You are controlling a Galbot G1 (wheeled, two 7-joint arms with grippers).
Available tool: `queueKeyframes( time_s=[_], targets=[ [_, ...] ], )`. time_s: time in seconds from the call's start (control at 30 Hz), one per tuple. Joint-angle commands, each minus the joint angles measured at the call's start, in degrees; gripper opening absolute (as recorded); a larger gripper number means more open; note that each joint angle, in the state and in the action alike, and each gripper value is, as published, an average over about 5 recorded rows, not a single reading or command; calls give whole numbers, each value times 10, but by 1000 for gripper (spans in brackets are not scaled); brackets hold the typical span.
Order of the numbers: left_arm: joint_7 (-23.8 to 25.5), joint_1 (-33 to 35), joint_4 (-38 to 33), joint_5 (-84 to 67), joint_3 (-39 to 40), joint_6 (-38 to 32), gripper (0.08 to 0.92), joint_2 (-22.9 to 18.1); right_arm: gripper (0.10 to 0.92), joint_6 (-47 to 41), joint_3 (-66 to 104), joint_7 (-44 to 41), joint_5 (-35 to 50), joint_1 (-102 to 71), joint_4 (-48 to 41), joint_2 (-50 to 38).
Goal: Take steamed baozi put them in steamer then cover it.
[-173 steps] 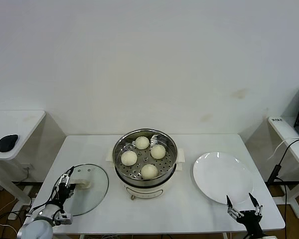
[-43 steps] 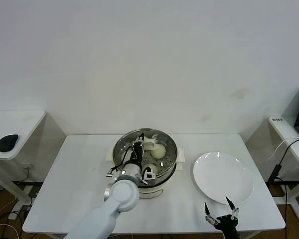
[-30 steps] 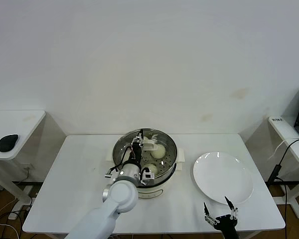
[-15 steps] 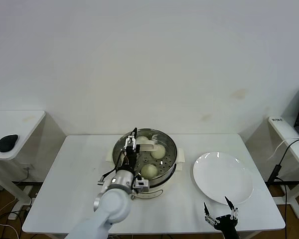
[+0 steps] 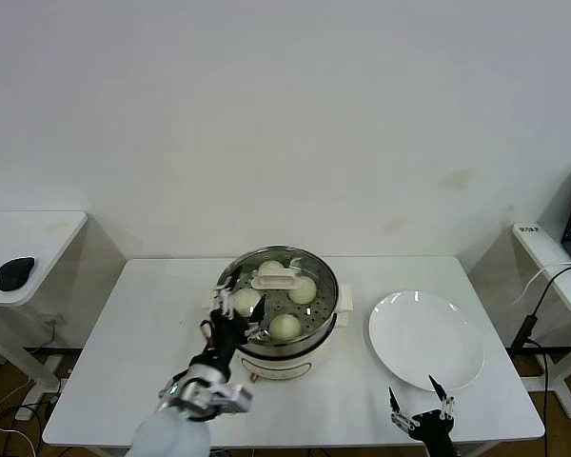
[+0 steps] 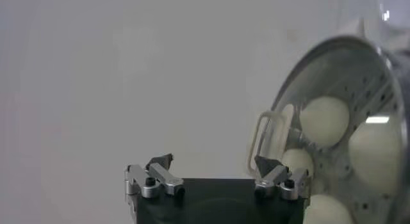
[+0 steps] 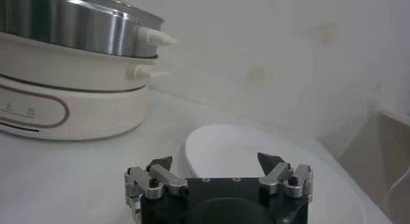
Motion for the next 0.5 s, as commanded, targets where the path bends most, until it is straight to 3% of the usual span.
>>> queueKeyframes(
  time_s=[0.03,0.2,0.5],
  targets=[
    [-159,248,-31,-492,-269,-272,823,-51,823,-25,-22,-2,71,-6,20,-49],
    [-143,312,-7,-623,-300,-309,823,-69,823,-38,-42,13,135,-13,42,-100],
    [-102,361,21,-689,-293,-347,823,-110,823,-31,-60,44,238,-37,66,-157]
  ],
)
